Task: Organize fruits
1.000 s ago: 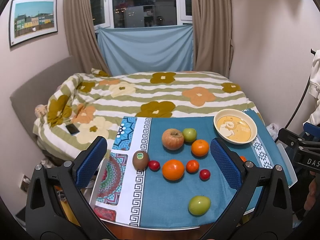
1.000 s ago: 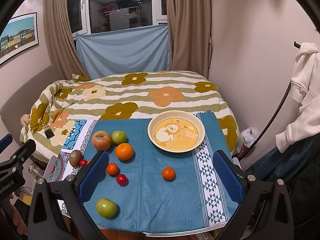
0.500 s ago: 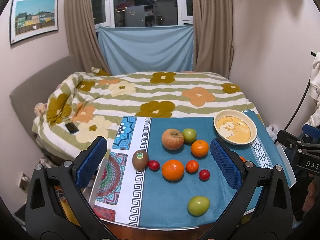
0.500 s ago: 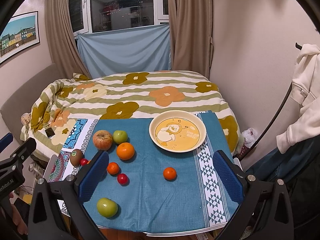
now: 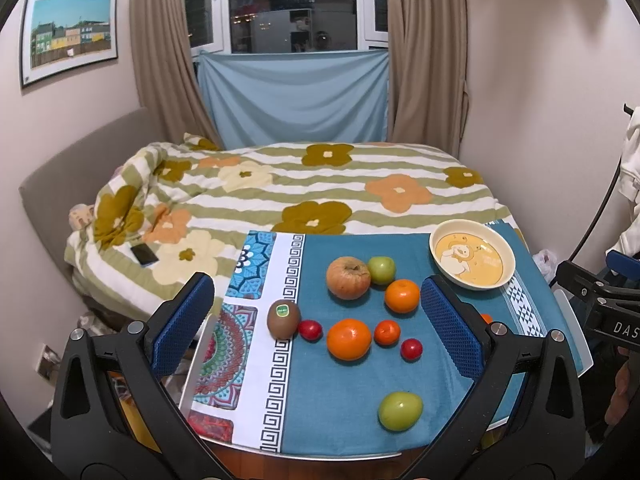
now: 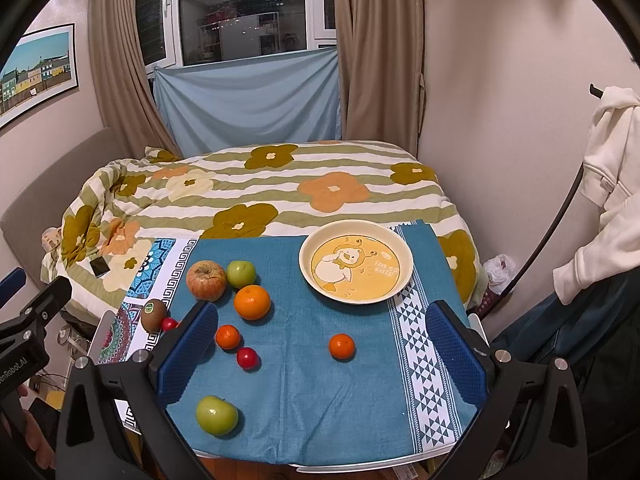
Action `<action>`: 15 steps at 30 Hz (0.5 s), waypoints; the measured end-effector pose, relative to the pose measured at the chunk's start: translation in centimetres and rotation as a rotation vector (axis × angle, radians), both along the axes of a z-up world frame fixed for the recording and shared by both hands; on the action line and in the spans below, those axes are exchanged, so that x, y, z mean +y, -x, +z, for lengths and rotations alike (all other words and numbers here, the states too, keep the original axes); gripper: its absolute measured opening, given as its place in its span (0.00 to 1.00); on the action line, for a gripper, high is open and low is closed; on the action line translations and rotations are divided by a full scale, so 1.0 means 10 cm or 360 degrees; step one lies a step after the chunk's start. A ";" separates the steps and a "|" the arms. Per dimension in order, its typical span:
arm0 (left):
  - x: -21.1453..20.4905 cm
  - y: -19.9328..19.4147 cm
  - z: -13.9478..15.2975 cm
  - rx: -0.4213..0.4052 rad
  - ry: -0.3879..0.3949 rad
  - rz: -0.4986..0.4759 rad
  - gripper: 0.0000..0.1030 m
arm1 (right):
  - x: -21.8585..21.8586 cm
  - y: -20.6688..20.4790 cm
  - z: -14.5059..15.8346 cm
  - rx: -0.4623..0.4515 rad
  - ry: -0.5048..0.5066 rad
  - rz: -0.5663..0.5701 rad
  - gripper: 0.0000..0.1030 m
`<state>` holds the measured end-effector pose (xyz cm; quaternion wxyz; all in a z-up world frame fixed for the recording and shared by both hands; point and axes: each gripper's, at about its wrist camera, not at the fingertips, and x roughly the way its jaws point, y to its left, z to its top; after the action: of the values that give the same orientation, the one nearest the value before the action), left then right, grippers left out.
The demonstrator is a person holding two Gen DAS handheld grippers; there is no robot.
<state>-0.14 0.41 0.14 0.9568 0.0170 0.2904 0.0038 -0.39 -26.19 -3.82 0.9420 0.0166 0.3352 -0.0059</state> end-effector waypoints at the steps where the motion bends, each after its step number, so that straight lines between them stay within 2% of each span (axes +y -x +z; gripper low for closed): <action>1: 0.00 0.00 0.00 -0.0001 -0.0002 0.0000 1.00 | 0.00 0.00 0.00 0.0000 0.0001 0.0000 1.00; 15: 0.09 -0.03 0.05 0.0017 -0.0017 -0.0019 1.00 | 0.00 0.03 0.05 0.0020 -0.0035 -0.0028 1.00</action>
<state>0.17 1.33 0.63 0.9551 0.0238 0.2953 -0.0004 -0.74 -26.17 -3.27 0.9395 0.0299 0.3410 -0.0106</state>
